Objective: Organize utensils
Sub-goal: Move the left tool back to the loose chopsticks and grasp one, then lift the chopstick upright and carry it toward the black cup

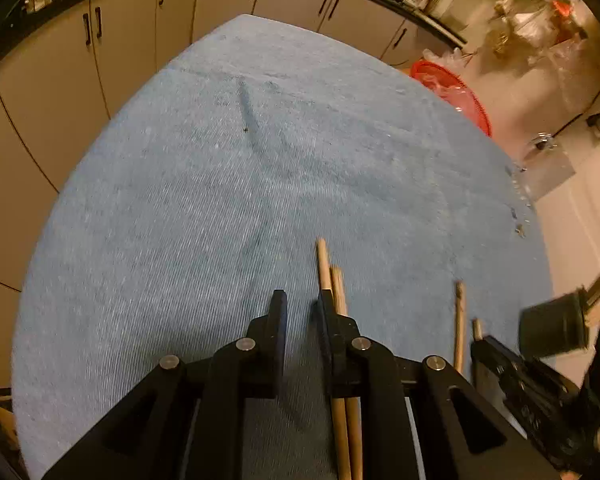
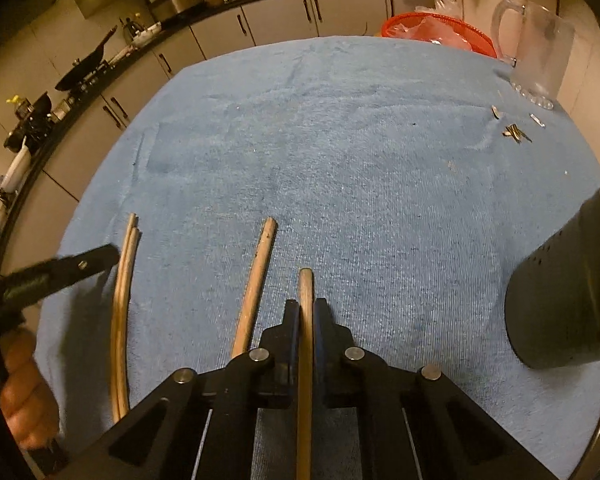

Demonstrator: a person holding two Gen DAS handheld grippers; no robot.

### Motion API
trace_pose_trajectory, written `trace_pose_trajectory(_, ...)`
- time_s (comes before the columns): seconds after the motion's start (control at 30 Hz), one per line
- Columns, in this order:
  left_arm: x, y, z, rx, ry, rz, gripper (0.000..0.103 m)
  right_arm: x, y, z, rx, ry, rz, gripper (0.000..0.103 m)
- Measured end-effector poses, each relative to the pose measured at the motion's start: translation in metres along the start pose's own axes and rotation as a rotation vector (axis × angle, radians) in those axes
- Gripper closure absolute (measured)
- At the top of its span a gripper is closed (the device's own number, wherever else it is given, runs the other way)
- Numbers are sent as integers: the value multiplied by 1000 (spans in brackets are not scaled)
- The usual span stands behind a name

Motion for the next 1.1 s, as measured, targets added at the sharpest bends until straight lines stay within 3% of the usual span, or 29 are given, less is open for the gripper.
trace_pose_trajectory(0.2,9,-6,6,57,-25,-19,88,-3,5,3,27,-11,8,94)
trace_pose_trajectory(0.33,10,1,10,6,-5,-35,88,-4,5,2,39,-15,11,94)
trace_pose_trajectory(0.47,11,6,13,16,-25,-28,88,-2,6,6,50,-29,12,95)
trace_pose_trajectory(0.73,4,-11,25,94,-77,-43,88,-3,6,7,58,-38,15,95)
trace_pose_trajectory(0.93,12,-24,42,194,-148,-36,88,5,0,1,22,8,-16,95)
trace_pose_trajectory(1.0,10,-24,44,216,-153,-30,95,11,-4,2,28,1,-27,95)
trace_pose_trajectory(1.1,2,-17,45,140,-129,-32,97,16,-7,0,37,30,-35,96)
Point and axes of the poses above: each gripper's, at about its wrist camera, not at the fingertips, and y roughly against the way its jaws point, z to its right, x to its top, the point moved 7 cm from there along -y, roughly the way its jaws point, and after that the axes turned 6 degrees about z, right-handed, at the moved point
